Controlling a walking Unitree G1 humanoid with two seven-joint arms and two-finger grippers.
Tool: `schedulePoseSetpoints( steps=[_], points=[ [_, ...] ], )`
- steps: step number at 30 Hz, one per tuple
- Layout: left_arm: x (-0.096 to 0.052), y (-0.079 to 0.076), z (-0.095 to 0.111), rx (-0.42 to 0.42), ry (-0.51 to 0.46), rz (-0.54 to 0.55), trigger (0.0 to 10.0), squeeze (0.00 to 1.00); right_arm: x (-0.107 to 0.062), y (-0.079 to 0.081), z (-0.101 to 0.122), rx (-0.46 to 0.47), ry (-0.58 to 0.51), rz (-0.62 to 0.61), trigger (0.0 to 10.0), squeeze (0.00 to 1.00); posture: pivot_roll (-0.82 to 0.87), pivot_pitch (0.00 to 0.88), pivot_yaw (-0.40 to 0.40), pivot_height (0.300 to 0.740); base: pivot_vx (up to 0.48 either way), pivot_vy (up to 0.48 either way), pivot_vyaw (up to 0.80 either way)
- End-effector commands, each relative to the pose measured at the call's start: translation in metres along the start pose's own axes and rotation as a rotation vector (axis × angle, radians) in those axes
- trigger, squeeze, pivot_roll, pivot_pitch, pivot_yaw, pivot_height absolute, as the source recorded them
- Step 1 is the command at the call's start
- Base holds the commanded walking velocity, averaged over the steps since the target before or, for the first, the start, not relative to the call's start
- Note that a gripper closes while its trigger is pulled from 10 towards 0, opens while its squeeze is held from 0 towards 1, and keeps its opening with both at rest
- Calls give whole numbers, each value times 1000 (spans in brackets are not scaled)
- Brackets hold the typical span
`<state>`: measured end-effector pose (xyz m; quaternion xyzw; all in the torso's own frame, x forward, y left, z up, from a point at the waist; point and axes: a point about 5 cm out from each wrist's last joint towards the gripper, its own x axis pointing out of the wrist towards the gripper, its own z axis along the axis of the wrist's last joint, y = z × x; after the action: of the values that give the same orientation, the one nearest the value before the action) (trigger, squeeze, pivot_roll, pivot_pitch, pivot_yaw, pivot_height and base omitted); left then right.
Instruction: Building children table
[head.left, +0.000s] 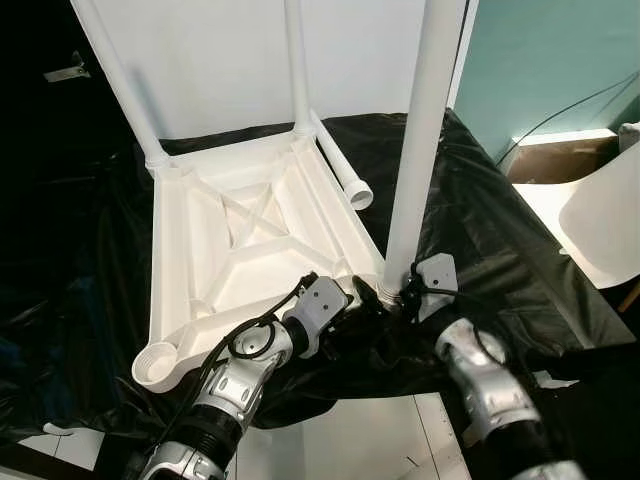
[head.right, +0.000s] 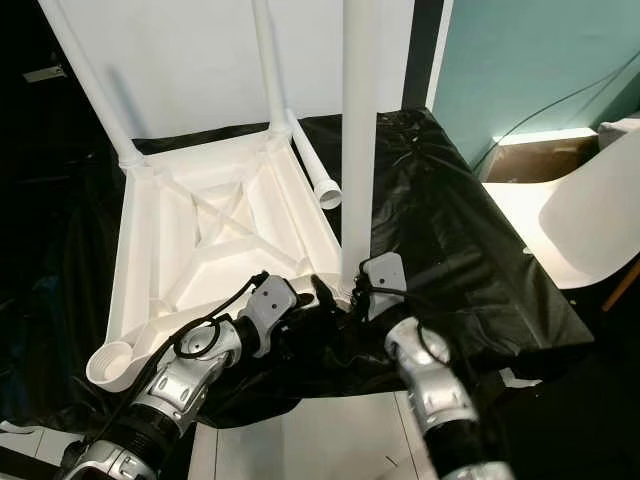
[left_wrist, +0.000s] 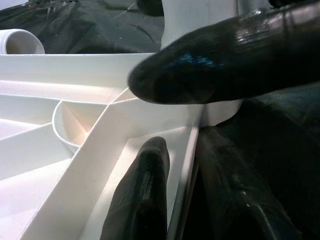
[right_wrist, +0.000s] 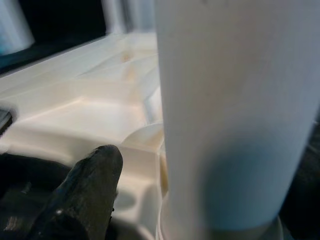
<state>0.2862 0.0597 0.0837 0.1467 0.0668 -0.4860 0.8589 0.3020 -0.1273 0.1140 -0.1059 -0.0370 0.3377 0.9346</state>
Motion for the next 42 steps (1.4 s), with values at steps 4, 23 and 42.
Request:
schedulePoseSetpoints(
  steps=[4, 23, 42],
  points=[
    [-4, -19, -31, -50, 134, -96, 10000, 0, 3, -19, 7, -21, 72, 231, 10000, 0, -90, 0, 59, 740, 0, 0, 0],
    [-4, -18, -31, -59, 133, -77, 10000, 0, -1, -32, 1, -76, 163, 357, 0, 0, -78, 0, 52, 740, 0, 0, 0],
    [-1, -16, -28, -50, 126, -81, 10000, 0, 3, 15, -19, 147, 33, -277, 0, 0, -89, 0, 51, 740, 0, 0, 0]
  ],
)
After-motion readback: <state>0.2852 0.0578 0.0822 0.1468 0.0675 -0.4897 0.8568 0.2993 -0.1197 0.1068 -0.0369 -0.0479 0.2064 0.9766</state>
